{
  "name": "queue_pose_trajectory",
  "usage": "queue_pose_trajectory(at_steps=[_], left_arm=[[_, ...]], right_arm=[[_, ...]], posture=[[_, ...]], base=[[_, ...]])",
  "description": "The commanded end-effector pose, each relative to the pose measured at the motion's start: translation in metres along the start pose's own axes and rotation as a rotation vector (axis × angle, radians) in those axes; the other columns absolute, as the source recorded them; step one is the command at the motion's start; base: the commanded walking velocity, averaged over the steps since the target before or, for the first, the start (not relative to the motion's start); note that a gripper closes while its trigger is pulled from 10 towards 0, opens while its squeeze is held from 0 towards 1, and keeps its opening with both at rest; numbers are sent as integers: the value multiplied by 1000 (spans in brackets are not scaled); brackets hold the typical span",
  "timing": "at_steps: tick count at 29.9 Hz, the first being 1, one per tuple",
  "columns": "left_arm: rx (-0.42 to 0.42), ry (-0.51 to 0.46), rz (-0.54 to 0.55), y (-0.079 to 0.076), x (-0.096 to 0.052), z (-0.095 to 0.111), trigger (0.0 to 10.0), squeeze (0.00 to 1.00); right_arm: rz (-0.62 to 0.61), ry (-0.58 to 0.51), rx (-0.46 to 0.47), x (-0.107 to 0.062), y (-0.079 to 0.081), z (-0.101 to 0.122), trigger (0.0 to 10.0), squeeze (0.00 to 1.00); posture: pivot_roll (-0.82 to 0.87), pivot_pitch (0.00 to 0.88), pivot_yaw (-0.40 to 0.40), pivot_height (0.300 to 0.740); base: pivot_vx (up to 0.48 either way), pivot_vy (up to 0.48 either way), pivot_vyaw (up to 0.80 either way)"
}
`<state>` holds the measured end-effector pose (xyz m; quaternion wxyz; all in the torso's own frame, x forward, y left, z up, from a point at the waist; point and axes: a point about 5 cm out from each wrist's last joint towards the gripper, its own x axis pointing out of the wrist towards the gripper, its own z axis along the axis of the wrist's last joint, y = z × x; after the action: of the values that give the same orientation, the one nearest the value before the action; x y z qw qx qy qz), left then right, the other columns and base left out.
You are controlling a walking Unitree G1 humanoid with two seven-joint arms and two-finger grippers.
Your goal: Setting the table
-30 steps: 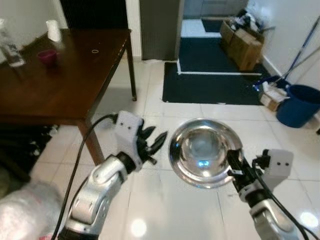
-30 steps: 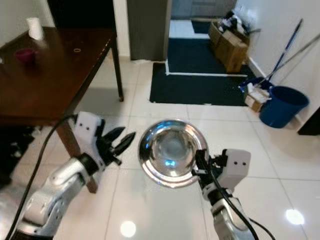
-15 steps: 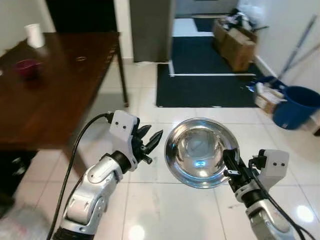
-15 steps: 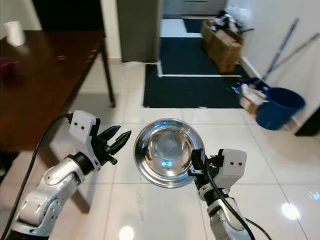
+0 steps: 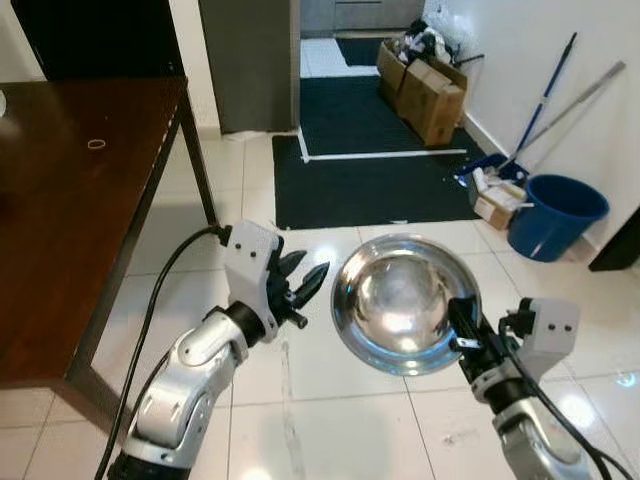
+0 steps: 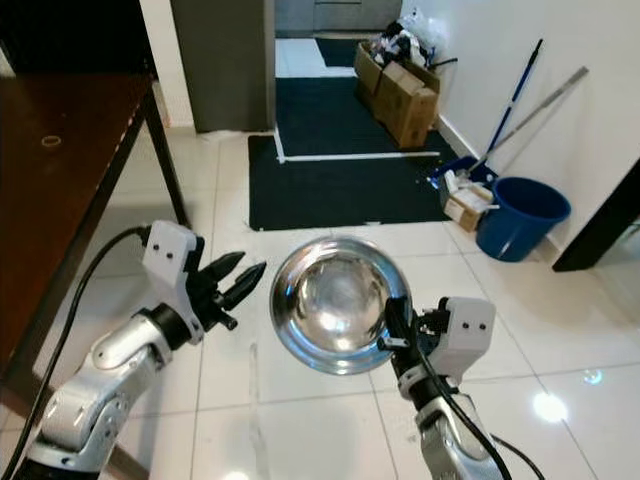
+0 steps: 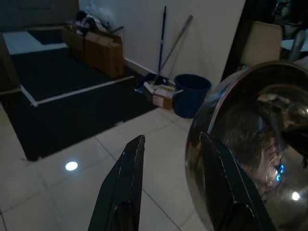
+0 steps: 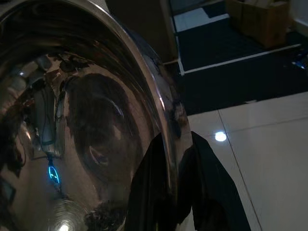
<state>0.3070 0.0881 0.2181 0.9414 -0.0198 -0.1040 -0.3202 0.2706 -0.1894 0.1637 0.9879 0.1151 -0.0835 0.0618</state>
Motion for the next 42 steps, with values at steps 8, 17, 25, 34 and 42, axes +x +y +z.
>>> queue_pose_trajectory(at_steps=[8,17,25,34,42], left_arm=[[8,15,7,0,-1,-4,10000,0],[9,11,4,1,-2,-3,10000,0],[11,10,-5,1,-1,-3,10000,0],[11,9,-10,1,-1,-2,10000,0],[10,11,-15,0,-1,-2,10000,0]], right_arm=[[24,-15,-15,2,3,2,10000,0],[26,-16,-13,3,2,2,10000,0],[21,-18,-11,3,2,1,10000,0],[19,-18,-8,3,2,1,10000,0],[13,-18,-6,2,1,0,10000,0]], posture=[[-2,120,75,740],[-1,115,78,740],[-1,112,84,740],[1,113,86,740],[0,116,90,740]], base=[[480,0,0],[480,0,0],[480,0,0],[480,0,0],[480,0,0]])
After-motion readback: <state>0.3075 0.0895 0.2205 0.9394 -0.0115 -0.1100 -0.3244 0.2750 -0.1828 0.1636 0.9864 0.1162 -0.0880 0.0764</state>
